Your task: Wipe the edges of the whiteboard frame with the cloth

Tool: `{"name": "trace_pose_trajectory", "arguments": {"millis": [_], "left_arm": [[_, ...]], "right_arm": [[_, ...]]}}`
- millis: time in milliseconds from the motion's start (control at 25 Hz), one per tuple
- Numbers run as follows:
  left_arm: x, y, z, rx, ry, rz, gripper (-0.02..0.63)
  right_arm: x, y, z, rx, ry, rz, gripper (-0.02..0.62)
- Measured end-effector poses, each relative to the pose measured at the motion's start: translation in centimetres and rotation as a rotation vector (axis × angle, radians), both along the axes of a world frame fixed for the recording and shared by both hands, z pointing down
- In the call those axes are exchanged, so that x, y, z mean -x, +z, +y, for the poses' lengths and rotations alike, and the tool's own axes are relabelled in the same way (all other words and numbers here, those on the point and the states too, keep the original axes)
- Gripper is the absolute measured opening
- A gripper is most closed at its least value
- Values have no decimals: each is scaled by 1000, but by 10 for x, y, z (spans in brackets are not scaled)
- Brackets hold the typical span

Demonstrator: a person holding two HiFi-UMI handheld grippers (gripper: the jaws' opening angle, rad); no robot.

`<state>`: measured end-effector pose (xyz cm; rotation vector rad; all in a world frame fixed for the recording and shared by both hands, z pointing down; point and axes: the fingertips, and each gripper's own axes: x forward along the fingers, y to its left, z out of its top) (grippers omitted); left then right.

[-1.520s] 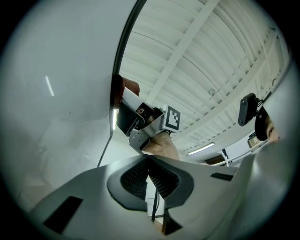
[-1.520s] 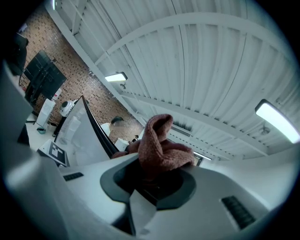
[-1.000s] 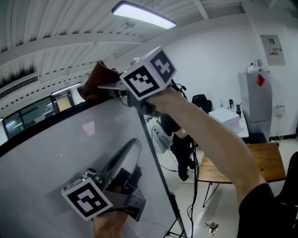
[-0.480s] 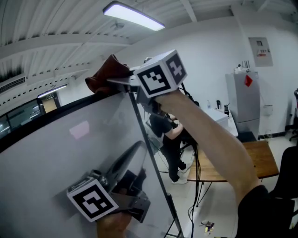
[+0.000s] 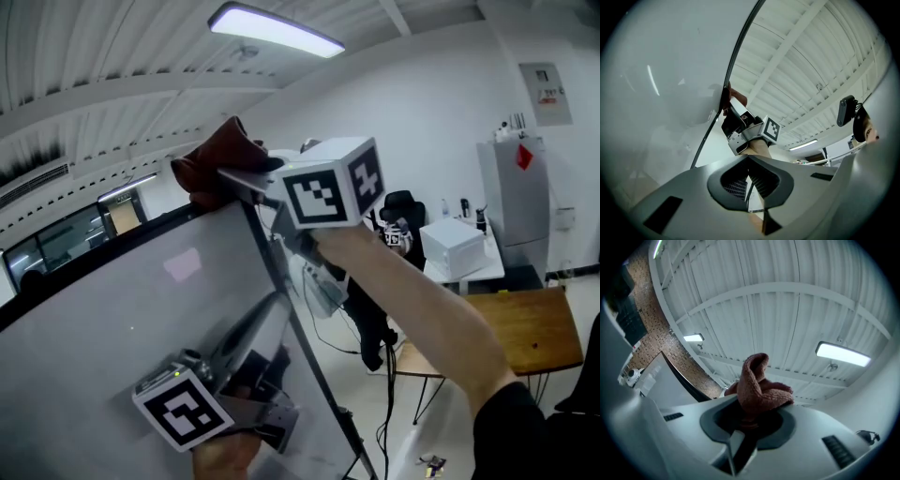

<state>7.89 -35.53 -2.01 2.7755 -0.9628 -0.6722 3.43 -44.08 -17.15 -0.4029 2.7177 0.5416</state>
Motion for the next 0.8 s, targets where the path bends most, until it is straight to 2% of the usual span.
{"name": "trace_pose_trajectory", "arguments": {"millis": [80, 200, 560, 640, 800], "left_arm": [[-23, 6, -13, 13, -14, 9, -3], [-37, 9, -29, 37, -33, 22, -3], [-28, 18, -68, 70, -123, -20, -3], [-29, 25, -71, 89, -130, -9, -4], [-30, 36, -76, 96, -169, -52, -3]], "right_arm": [[-25, 5, -16, -12, 13, -23, 86], [-40, 8, -31, 57, -93, -60, 86], [-28, 24, -62, 357, -465, -153, 86], [-26, 34, -64, 410, -529, -149, 86], [-23, 58, -65, 485, -622, -142, 86]]}}
